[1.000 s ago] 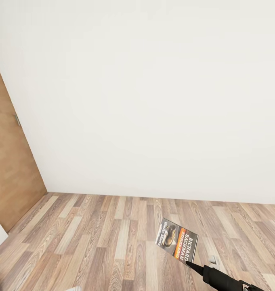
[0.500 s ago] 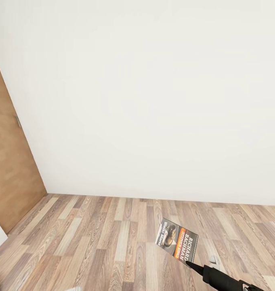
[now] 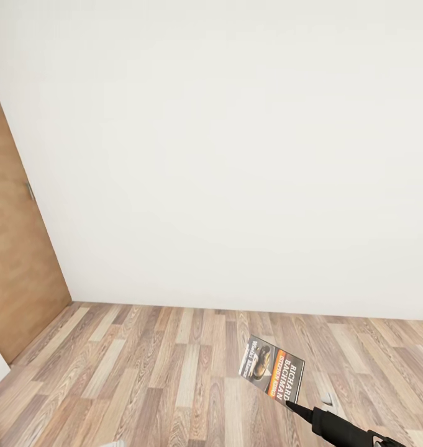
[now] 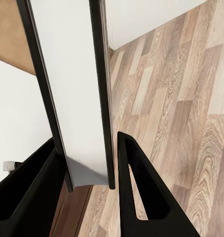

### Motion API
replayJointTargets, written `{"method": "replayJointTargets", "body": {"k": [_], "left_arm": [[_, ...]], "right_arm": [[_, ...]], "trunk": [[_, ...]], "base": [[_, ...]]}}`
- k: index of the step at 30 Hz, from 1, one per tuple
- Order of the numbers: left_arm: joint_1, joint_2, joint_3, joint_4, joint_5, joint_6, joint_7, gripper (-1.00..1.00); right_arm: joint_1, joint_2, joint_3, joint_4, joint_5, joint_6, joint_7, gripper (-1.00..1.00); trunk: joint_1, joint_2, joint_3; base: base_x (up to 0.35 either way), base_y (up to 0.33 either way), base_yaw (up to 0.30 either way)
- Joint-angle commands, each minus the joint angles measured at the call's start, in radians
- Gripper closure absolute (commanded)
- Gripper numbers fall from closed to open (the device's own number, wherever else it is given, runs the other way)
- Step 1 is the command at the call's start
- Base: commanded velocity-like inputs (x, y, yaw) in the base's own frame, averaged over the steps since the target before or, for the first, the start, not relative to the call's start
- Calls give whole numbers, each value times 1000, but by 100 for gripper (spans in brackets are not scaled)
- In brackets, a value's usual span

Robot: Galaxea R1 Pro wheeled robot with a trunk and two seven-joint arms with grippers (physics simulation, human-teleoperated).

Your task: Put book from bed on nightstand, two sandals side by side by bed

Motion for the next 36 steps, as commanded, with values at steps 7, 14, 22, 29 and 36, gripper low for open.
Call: {"method": "replayJointTargets", "body": {"k": [7,14,22,29,36], "left_arm": [[-1,0,6,1,2,0,-7,-100],[-1,1,7,1,2,0,-8,-100],[-1,2,7,1,2,0,-8,-100],[-1,3,7,1,2,0,-8,-100],[-1,3,7,1,2,0,-8,-100]], "right_arm": [[-1,1,-2,0,-4,10,3,100],[-1,2,-2,0,-4,10,2,100],[-1,3,-11,52,-7,12,-81,100],[-1,8,-8,69,-10,12,-149,100],[-1,8,-13,69,-13,12,-153,100]], "trunk": [[0,-1,0],[0,-1,0],[0,-1,0],[0,-1,0],[0,-1,0]], "base": [[0,0,0],[70,0,0],[316,0,0],[331,0,0],[329,0,0]]}}
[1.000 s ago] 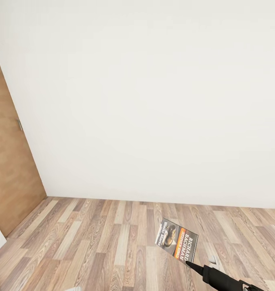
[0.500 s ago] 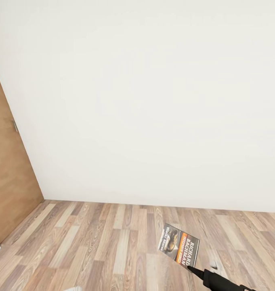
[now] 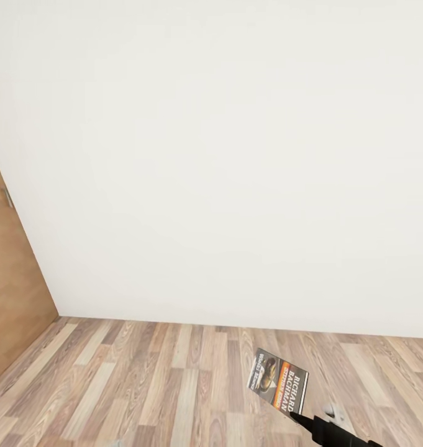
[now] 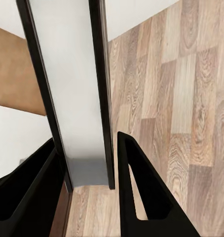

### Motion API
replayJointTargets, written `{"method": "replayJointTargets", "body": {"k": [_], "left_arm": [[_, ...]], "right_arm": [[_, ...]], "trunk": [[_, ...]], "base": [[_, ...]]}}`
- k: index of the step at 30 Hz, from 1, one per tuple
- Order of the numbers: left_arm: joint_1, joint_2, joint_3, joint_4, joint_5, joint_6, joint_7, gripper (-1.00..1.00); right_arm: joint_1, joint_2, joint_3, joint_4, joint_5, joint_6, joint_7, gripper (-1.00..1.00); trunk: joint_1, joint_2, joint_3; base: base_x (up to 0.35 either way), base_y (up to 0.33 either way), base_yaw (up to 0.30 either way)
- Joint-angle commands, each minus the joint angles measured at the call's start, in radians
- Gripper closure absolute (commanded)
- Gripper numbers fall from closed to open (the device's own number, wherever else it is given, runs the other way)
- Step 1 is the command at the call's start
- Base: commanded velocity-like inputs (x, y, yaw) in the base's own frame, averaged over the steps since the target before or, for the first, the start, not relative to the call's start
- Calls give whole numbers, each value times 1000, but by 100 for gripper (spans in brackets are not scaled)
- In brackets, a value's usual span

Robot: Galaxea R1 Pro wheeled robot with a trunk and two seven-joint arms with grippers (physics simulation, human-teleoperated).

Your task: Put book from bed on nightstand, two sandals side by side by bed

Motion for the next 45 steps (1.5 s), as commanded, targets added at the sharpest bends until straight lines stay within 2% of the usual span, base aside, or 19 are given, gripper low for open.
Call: {"method": "replayJointTargets", "body": {"k": [1,18,23,34,45], "left_arm": [[-1,0,6,1,2,0,-7,-100],[-1,3,6,0,2,0,-7,-100],[-1,3,6,0,2,0,-7,-100],[-1,3,6,-1,2,0,-7,-100],[-1,3,6,0,2,0,-7,-100]], "right_arm": [[-1,0,-6,0,-4,11,3,100],[-1,-4,0,42,-3,9,5,100],[-1,-4,0,42,-3,9,6,100],[-1,-5,-1,43,-3,9,5,100],[-1,-7,0,44,-2,9,5,100]], "trunk": [[1,-1,-1],[1,-1,-1],[1,-1,-1],[1,-1,-1],[1,-1,-1]], "base": [[326,0,0],[307,0,0],[47,0,-61],[3,0,-229],[59,0,-19]]}}
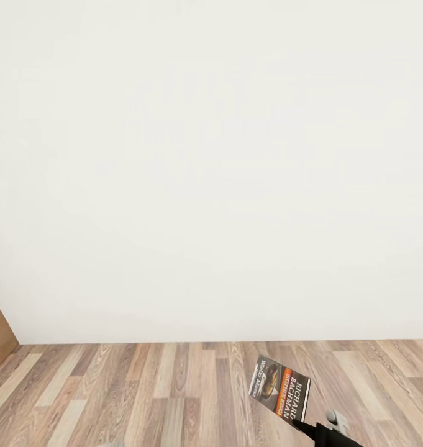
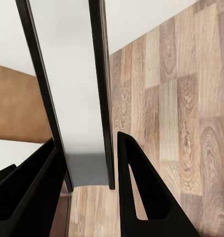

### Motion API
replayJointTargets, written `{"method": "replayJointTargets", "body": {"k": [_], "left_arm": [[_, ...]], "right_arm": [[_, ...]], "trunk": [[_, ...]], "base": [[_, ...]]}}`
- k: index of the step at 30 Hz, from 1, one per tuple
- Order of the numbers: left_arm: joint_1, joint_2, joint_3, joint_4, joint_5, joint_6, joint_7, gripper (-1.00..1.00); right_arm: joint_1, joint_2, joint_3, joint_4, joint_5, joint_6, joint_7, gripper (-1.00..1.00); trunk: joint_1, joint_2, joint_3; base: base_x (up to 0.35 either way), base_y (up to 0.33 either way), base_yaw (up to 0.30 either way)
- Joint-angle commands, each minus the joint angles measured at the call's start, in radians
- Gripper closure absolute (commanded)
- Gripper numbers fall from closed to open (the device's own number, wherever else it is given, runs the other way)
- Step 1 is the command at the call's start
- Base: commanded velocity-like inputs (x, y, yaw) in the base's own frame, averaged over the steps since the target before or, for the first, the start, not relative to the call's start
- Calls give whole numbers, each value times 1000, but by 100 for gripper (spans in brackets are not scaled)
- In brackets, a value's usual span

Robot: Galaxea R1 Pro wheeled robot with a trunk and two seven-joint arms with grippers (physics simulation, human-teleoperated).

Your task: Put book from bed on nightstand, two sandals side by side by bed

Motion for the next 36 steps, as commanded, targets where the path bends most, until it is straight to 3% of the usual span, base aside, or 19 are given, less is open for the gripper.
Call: {"method": "replayJointTargets", "body": {"k": [1,36], "left_arm": [[-1,0,5,1,2,0,-7,-100],[-1,0,5,2,2,0,-7,-100]], "right_arm": [[-1,0,-9,0,1,10,3,100],[-1,3,-8,0,4,10,4,100]], "trunk": [[1,-1,-1],[1,-1,-1]], "base": [[283,0,0],[331,0,0]]}}
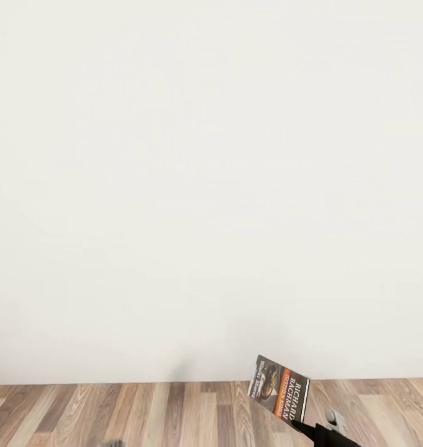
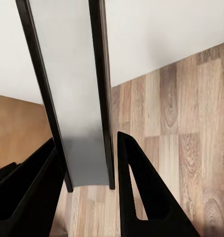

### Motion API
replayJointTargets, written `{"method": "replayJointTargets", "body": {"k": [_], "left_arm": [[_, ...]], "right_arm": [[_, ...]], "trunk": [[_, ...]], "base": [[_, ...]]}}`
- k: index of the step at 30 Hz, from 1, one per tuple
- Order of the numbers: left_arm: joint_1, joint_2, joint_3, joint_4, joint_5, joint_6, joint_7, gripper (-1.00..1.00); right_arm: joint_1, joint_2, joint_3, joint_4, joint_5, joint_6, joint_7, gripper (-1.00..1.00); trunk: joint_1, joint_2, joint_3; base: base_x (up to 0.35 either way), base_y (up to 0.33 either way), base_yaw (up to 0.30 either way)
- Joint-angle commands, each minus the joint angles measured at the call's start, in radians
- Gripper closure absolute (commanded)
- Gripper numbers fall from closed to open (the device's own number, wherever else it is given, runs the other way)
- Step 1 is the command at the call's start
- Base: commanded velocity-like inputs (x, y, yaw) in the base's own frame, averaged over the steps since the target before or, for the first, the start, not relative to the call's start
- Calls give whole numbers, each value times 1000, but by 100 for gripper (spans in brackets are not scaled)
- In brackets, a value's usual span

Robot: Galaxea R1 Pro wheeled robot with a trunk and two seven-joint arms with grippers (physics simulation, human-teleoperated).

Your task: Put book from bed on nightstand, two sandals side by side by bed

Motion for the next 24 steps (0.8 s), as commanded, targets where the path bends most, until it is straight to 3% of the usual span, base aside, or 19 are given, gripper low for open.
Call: {"method": "replayJointTargets", "body": {"k": [1,15,24], "left_arm": [[-1,0,5,1,2,0,-7,-100],[-1,0,5,1,2,0,-7,-100],[-1,0,5,1,2,0,-7,-100]], "right_arm": [[-1,0,-11,0,-1,11,3,100],[-1,0,-11,0,-1,11,3,100],[-1,0,-11,0,-1,11,3,100]], "trunk": [[1,-1,-1],[1,-1,-1],[1,-1,-1]], "base": [[333,0,0],[90,0,0],[285,0,0]]}}
